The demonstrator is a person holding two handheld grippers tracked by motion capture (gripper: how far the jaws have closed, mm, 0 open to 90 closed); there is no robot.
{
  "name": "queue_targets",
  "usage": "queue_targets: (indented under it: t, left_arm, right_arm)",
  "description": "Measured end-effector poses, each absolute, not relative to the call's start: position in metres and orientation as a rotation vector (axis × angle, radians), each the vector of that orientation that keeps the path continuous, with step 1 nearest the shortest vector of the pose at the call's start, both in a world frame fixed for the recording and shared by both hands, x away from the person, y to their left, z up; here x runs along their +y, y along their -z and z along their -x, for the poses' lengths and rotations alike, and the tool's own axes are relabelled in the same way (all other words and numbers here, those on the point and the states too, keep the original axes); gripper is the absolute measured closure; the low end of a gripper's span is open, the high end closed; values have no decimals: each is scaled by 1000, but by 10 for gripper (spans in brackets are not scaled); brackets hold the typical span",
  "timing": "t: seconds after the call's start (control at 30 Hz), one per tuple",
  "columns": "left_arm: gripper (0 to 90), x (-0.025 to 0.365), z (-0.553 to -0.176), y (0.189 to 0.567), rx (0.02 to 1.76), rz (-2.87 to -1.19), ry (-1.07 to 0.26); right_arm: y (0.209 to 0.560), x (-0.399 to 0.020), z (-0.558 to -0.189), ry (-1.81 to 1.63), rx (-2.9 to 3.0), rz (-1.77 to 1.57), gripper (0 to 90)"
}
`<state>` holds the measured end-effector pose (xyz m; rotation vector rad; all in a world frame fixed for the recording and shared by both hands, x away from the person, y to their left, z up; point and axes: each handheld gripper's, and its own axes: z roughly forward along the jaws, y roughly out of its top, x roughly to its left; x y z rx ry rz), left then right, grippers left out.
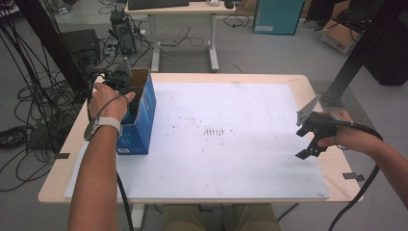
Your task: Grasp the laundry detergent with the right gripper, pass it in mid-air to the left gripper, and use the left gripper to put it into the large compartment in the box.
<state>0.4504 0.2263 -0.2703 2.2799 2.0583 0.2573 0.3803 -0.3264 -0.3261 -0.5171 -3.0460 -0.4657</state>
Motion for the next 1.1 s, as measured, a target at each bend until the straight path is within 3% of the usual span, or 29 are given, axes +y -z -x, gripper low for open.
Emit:
queue_targets:
  t: [1.1]
  left_arm:
    - [374,226,-451,271,2062,-2278,-257]
  right_arm:
    - [326,-326,-381,466,-3044,520,99]
